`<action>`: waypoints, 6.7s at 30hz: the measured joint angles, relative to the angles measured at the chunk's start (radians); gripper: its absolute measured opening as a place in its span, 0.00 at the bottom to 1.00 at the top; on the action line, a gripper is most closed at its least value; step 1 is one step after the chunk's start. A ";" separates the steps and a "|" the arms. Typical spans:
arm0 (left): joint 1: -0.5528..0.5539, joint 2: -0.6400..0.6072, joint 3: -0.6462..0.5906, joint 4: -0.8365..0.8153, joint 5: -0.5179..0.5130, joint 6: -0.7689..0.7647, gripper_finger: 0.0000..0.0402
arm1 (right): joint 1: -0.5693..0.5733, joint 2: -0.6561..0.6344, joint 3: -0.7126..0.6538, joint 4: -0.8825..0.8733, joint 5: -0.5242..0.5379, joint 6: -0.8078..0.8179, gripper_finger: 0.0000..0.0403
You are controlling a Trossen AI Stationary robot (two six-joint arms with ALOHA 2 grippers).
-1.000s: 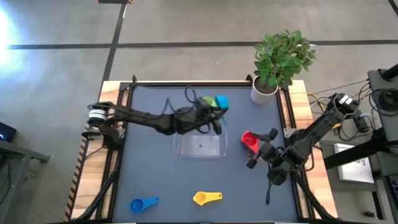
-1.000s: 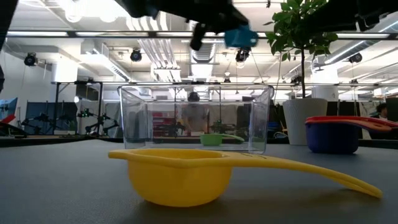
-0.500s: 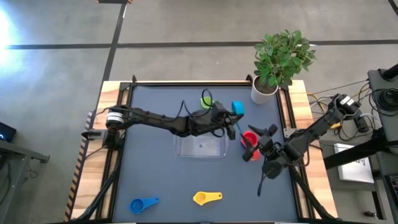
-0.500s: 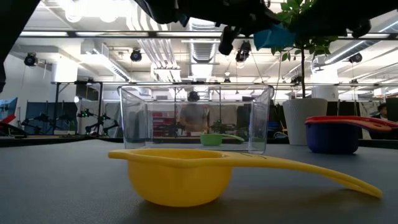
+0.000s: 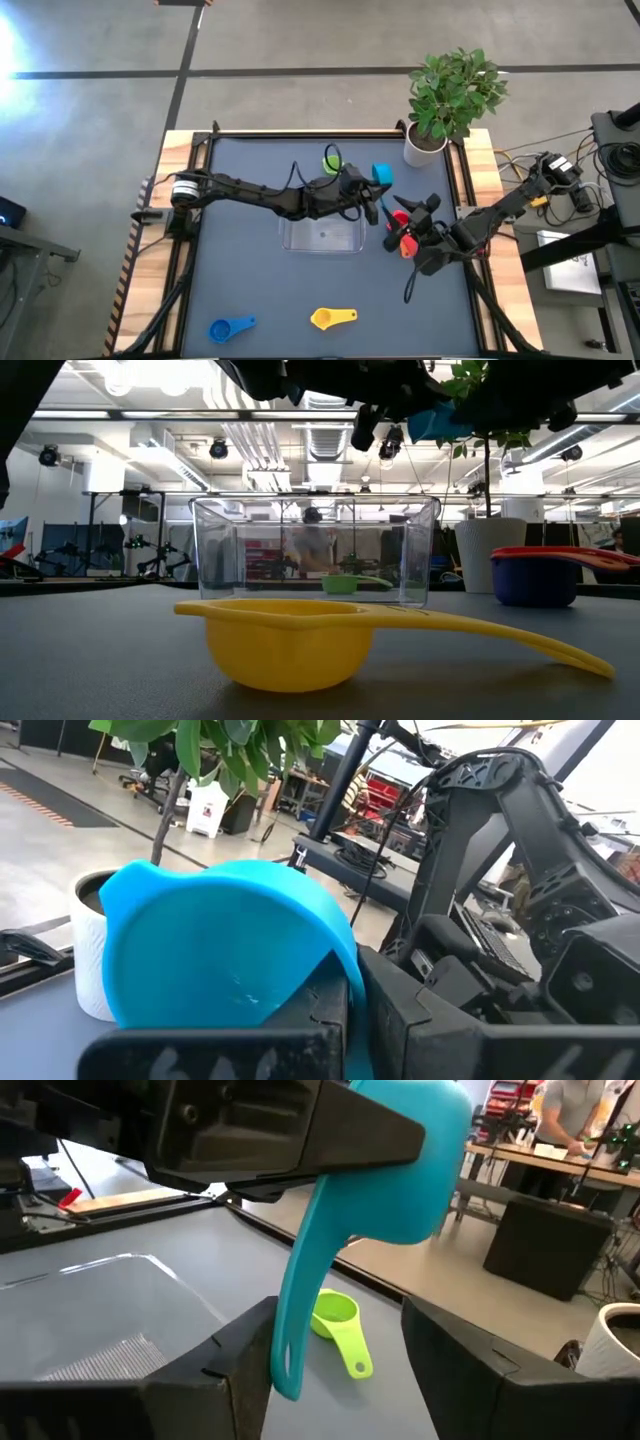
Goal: Nest measuring cups in basket
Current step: Stack the light blue measuring cup on top of the red measuring cup, then stack the green measuring cup on top of the light blue measuring cup
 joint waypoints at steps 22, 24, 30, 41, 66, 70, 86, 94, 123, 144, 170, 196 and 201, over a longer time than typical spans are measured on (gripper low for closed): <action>0.001 0.000 -0.005 0.000 0.007 0.009 0.00 | -0.017 -0.001 0.000 0.134 -0.051 -0.251 0.02; 0.001 0.000 -0.005 0.000 0.012 0.009 0.00 | -0.017 -0.002 0.000 0.134 -0.049 -0.252 0.02; 0.001 0.000 -0.005 -0.008 0.024 0.020 0.05 | -0.017 -0.024 0.000 0.127 -0.080 -0.244 0.02; -0.002 -0.067 -0.002 -0.169 0.034 0.089 0.33 | 0.008 -0.093 -0.016 -0.134 -0.148 0.118 0.02; -0.094 -0.328 -0.172 -0.266 0.026 0.302 0.51 | 0.484 -0.110 -0.211 -0.207 -0.019 1.136 0.02; -0.094 -0.390 -0.304 -0.146 0.026 0.298 0.51 | 0.518 -0.097 -0.237 -0.206 0.014 1.285 0.02; -0.094 -0.522 -0.538 -0.004 0.025 0.266 0.51 | 0.519 -0.001 -0.338 -0.207 -0.025 1.699 0.02; -0.092 -0.523 -0.538 -0.007 0.025 0.269 0.51 | 0.519 -0.002 -0.330 -0.207 -0.043 1.644 0.03; -0.086 -0.523 -0.538 -0.045 -0.025 0.270 0.51 | 0.518 -0.045 -0.159 -0.590 -0.312 1.437 0.41; 0.366 -0.524 -0.210 -0.940 0.329 0.270 0.51 | 0.487 -0.033 0.019 -0.784 -0.247 1.116 0.41; 0.578 -0.309 -0.256 -0.823 0.488 0.164 0.51 | 0.475 -0.033 -0.013 -0.778 -0.144 1.083 0.34; 0.540 0.166 0.250 -1.221 0.306 0.169 0.51 | 0.476 -0.033 -0.013 -0.771 -0.146 1.034 0.34; 0.532 0.170 0.251 -1.220 0.306 0.160 0.51 | 0.476 -0.033 -0.013 -0.771 -0.146 1.018 0.34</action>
